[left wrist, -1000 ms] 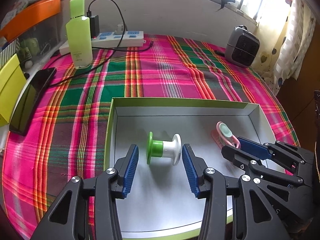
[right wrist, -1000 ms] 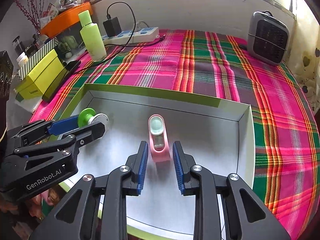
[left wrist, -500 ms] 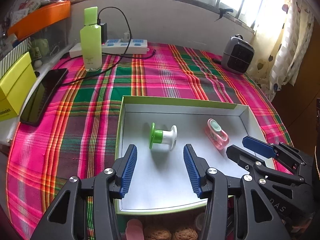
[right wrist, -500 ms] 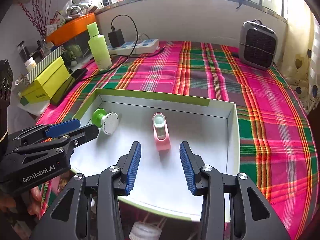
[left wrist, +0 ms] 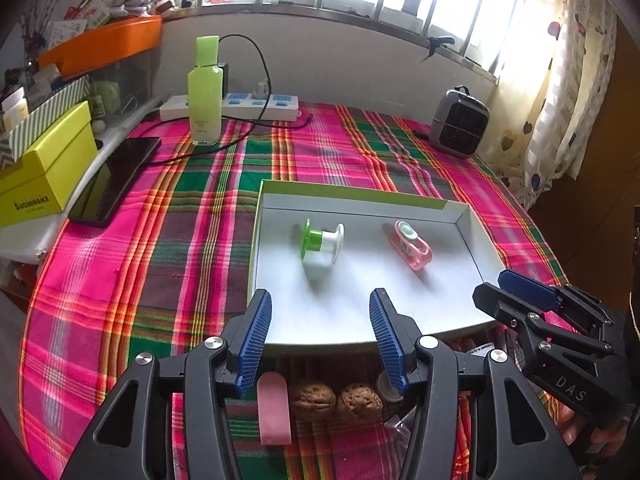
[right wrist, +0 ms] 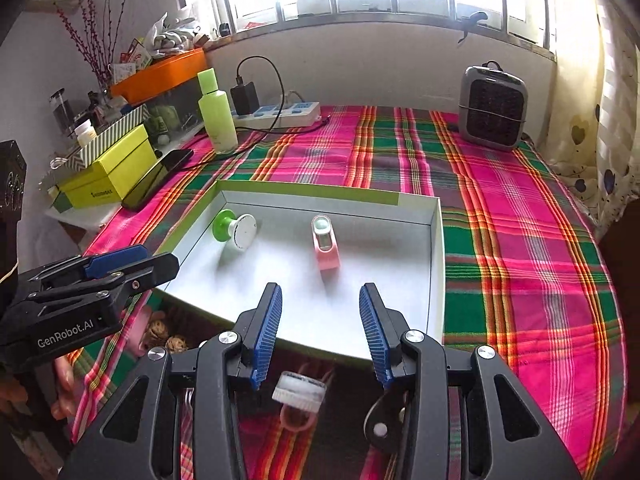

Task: Organize objects
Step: 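Withdraw both tools from the box back toward the remaining objects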

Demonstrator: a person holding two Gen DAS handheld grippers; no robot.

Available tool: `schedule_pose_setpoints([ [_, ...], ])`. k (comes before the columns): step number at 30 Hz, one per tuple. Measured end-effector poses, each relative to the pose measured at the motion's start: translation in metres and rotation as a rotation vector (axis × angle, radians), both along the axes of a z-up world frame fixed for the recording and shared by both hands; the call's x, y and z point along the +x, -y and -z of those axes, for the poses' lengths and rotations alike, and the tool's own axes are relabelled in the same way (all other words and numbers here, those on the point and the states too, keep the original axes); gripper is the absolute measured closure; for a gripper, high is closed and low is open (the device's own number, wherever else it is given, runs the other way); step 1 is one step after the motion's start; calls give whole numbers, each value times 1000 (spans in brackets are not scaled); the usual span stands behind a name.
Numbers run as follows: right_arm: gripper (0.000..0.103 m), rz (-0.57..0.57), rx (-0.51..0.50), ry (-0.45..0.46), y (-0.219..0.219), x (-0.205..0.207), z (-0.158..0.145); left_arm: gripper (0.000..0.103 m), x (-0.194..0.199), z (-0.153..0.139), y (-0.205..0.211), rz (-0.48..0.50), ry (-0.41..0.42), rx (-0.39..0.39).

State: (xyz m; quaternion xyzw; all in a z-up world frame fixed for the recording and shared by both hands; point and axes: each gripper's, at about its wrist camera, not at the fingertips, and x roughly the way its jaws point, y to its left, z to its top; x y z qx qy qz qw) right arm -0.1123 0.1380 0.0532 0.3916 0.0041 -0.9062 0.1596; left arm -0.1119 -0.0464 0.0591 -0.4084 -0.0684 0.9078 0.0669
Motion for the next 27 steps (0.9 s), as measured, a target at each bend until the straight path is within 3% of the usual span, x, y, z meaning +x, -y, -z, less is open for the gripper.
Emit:
schedule_pose_setpoints([
  [13, 61, 39, -15, -31, -23, 37, 4, 53, 38, 9, 17, -33, -24, 20],
  [27, 61, 104, -44, -29, -56, 57, 18, 52, 58, 30, 27, -27, 2, 88],
])
